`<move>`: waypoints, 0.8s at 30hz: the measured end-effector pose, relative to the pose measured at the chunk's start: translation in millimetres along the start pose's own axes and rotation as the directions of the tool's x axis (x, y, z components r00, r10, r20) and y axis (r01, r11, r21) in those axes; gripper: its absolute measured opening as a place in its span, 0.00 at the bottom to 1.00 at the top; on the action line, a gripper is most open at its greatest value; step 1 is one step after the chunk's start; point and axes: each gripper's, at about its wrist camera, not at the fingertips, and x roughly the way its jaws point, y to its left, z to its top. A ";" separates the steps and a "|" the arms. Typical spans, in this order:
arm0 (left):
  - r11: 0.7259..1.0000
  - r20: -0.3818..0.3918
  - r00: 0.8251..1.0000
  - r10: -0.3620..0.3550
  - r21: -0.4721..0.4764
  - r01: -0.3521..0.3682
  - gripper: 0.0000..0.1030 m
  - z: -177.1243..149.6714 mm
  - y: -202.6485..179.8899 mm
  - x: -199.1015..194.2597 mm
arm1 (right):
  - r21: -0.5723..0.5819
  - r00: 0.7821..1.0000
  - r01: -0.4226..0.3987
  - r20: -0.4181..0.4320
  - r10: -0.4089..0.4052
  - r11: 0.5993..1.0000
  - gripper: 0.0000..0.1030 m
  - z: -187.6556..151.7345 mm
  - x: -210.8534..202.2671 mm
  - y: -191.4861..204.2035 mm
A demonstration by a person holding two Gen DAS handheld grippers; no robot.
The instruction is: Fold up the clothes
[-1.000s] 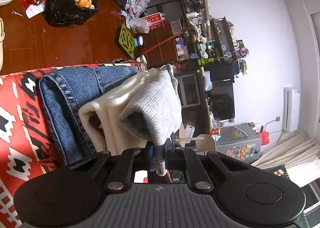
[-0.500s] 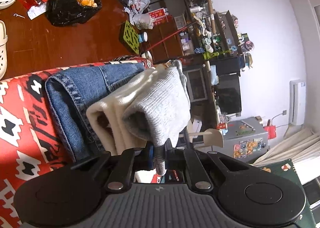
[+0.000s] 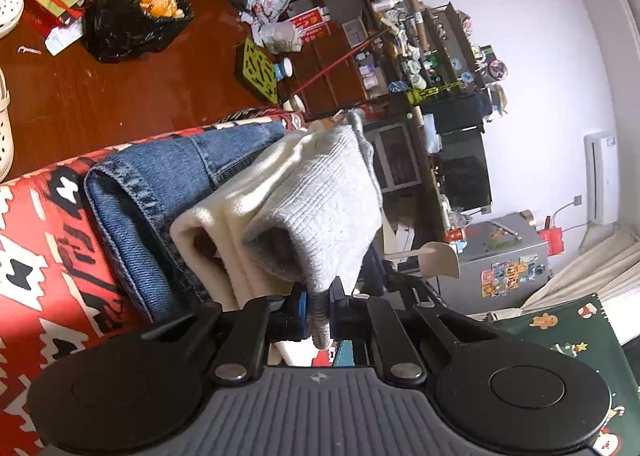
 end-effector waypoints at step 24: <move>0.760 0.033 0.942 0.334 0.582 -0.290 0.46 -87.3 -101.8 -89.6 | -0.545 0.949 0.263 0.000 -0.314 0.796 0.60 -140.9 -195.2 145.2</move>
